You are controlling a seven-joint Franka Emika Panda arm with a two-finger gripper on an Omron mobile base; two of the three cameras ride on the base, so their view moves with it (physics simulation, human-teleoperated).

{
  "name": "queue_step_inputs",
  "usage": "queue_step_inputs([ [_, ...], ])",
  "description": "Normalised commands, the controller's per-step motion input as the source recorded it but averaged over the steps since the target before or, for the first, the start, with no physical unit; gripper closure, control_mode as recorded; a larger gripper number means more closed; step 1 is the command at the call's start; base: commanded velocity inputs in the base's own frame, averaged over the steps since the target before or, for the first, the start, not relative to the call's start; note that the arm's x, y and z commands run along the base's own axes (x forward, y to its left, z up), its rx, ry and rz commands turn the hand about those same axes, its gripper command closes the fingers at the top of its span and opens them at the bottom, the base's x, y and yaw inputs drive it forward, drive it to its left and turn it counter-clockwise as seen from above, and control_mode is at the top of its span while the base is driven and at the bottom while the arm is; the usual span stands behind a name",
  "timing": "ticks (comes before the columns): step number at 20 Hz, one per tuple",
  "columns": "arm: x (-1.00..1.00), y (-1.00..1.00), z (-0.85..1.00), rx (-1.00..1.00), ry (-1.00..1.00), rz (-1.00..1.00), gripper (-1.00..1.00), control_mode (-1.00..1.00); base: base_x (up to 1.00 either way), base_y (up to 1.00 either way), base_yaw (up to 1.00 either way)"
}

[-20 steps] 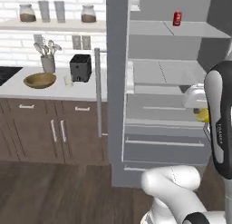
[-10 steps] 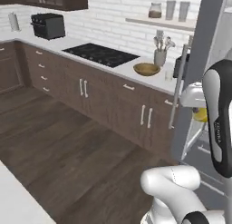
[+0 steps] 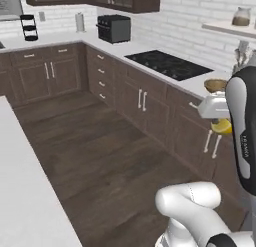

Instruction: Grab a lemon wedge from the fridge and one ice cube from the ice bowl, and put them in the glass of lemonade.

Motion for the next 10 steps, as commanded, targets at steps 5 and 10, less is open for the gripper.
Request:
queue_step_inputs([
  [5, 0.0, 0.0, 0.0, 0.0, 0.0, 0.0, 1.0, 1.0, 1.0, 0.0, 0.17],
  [10, 0.0, 0.0, 0.0, 0.0, 0.0, 0.0, 1.0, 1.0, 1.0, -0.12, -0.04],
])
